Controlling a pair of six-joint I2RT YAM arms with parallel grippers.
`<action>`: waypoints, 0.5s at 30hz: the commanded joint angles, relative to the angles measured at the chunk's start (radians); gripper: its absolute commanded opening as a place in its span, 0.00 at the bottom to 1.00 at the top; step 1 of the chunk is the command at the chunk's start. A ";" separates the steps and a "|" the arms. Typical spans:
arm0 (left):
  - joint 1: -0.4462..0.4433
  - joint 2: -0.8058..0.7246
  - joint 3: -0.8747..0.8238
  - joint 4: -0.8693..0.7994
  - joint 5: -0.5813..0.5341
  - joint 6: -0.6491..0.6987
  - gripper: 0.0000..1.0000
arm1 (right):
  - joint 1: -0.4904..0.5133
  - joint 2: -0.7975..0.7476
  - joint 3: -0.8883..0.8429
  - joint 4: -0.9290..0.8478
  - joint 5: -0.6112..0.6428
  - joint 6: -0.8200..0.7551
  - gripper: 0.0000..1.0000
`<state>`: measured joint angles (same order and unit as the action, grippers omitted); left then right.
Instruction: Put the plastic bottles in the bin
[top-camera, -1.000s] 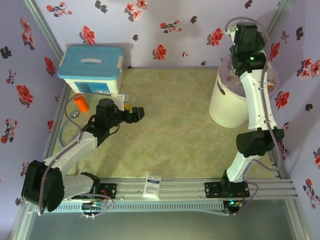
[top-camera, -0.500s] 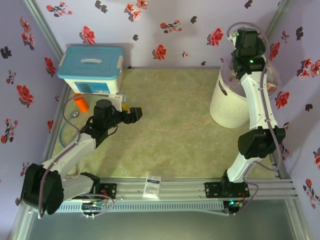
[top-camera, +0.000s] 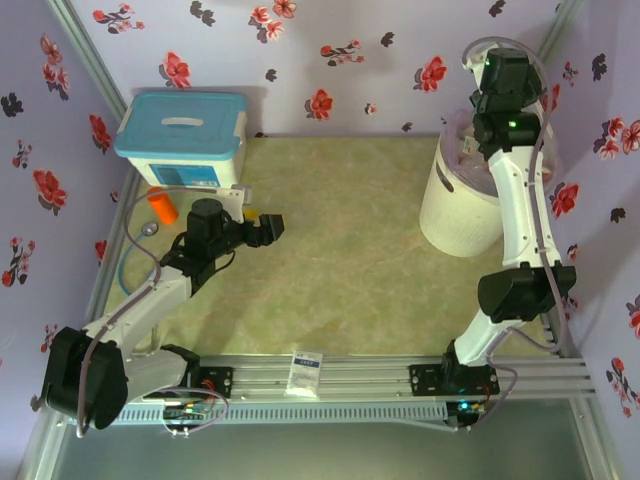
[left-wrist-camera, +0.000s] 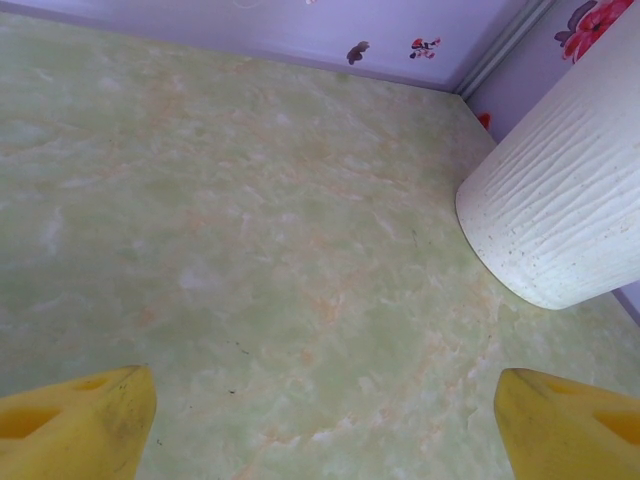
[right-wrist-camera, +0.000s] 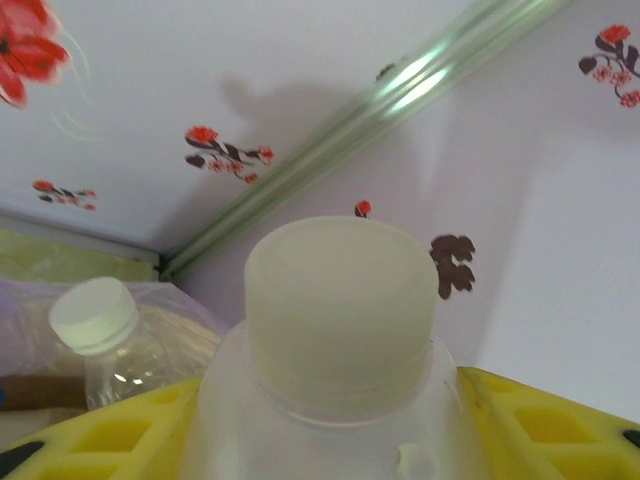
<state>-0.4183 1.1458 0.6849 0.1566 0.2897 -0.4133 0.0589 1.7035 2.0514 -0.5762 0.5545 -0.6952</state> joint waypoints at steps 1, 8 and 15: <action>0.010 -0.001 -0.007 0.019 0.014 0.000 0.88 | -0.013 -0.029 0.003 0.088 -0.116 0.053 0.38; 0.017 -0.006 -0.017 0.020 0.013 0.001 0.88 | -0.014 -0.016 -0.088 0.139 -0.139 0.027 0.38; 0.023 -0.004 -0.017 0.023 0.014 0.000 0.88 | -0.029 -0.082 -0.239 0.197 -0.170 0.074 0.46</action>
<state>-0.4046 1.1458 0.6731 0.1566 0.2924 -0.4133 0.0467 1.6756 1.8626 -0.3889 0.4141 -0.6891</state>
